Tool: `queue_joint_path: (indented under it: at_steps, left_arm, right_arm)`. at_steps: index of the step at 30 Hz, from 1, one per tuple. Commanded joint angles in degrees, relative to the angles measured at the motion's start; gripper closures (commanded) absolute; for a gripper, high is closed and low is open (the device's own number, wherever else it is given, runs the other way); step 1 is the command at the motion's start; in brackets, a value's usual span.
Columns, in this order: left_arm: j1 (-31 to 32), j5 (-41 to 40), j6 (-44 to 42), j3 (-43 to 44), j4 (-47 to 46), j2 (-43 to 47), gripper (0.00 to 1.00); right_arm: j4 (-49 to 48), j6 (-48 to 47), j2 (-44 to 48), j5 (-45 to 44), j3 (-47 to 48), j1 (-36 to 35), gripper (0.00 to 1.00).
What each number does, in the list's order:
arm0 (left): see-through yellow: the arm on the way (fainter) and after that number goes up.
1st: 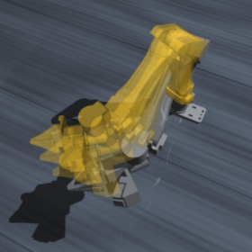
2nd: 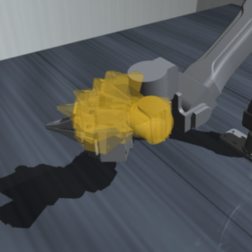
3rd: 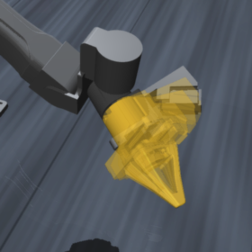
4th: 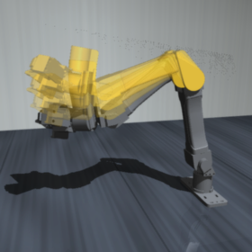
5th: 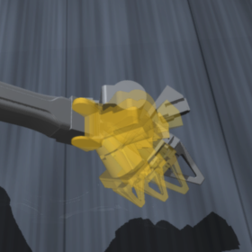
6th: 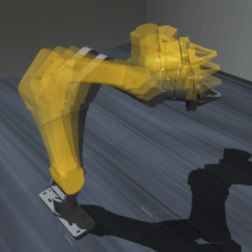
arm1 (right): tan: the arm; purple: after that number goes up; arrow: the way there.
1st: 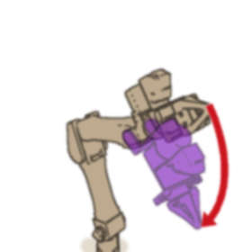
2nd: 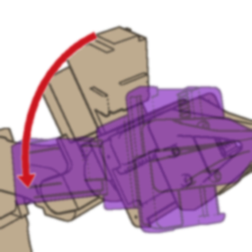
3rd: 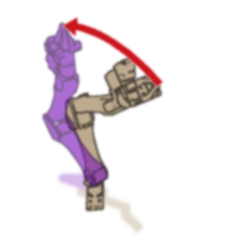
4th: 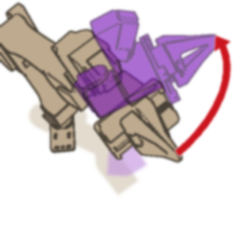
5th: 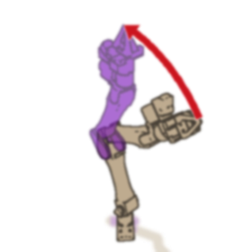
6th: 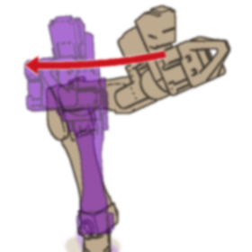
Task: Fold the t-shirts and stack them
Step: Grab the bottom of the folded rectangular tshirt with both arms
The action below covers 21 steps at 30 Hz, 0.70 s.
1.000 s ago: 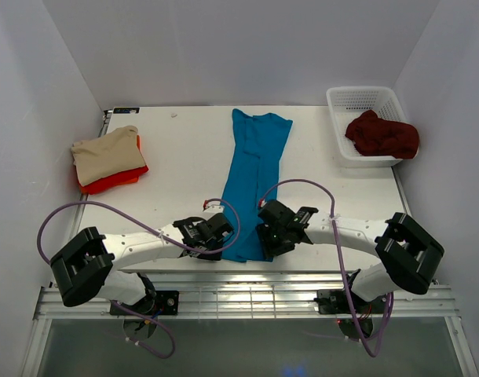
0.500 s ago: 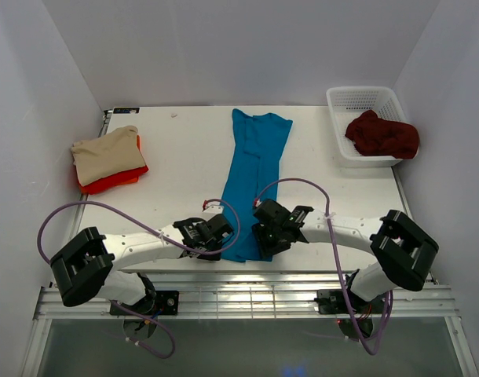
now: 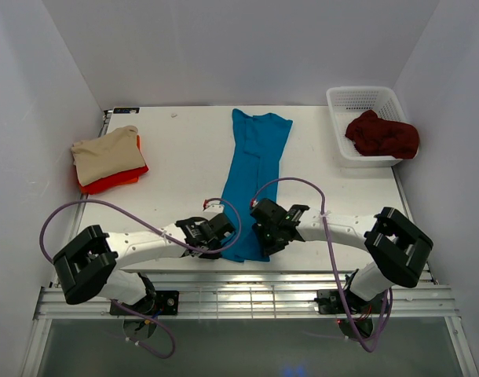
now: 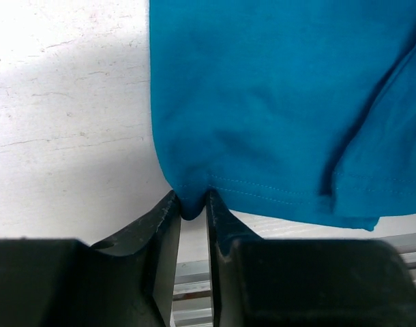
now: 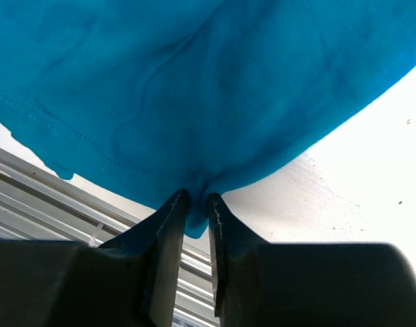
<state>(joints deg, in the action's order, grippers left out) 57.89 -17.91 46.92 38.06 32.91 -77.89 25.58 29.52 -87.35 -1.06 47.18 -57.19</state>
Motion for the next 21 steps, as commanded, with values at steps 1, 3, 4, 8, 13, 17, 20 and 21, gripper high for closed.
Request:
queue_joint_path:
  at_steps: [1, 3, 4, 8, 13, 17, 20, 21]
  left_arm:
    - [-0.14, -1.16, 0.63, -1.59, 1.81, -3.14, 0.73]
    - [-0.14, -0.98, 0.55, -1.68, 1.55, -3.50, 0.78]
    - [-0.14, -0.81, 0.46, -1.76, 1.46, -3.76, 0.81]
    - [-0.14, 1.29, -0.77, -2.55, -0.29, -4.12, 0.94]
    - [-0.14, 1.74, -2.53, -1.42, -0.82, -0.78, 0.98]
    - [-0.14, -0.01, -4.37, 3.23, -2.14, 0.46, 0.98]
    - [-0.06, -0.98, -5.69, 5.78, -4.85, -1.65, 0.98]
    - [-0.14, -1.07, -5.96, 6.40, -5.56, -2.18, 0.97]
  right_arm:
    - [1.04, -0.16, -0.36, 0.53, 1.60, -0.47, 0.76]
    - [1.49, 0.01, -0.19, 0.44, 1.16, -0.38, 0.79]
    - [1.49, 0.19, -0.10, 0.53, 0.90, -0.47, 0.82]
    - [2.54, 0.89, 0.34, 0.45, -0.15, -0.47, 0.92]
    - [4.20, 2.03, 3.15, -1.22, 0.71, -0.73, 0.92]
    - [5.26, 2.04, 3.51, -4.91, 4.23, -0.73, 0.92]
    - [5.27, 1.25, 1.58, -6.84, 6.86, -0.73, 0.92]
    - [5.27, 0.72, 0.96, -7.46, 7.48, -0.82, 0.92]
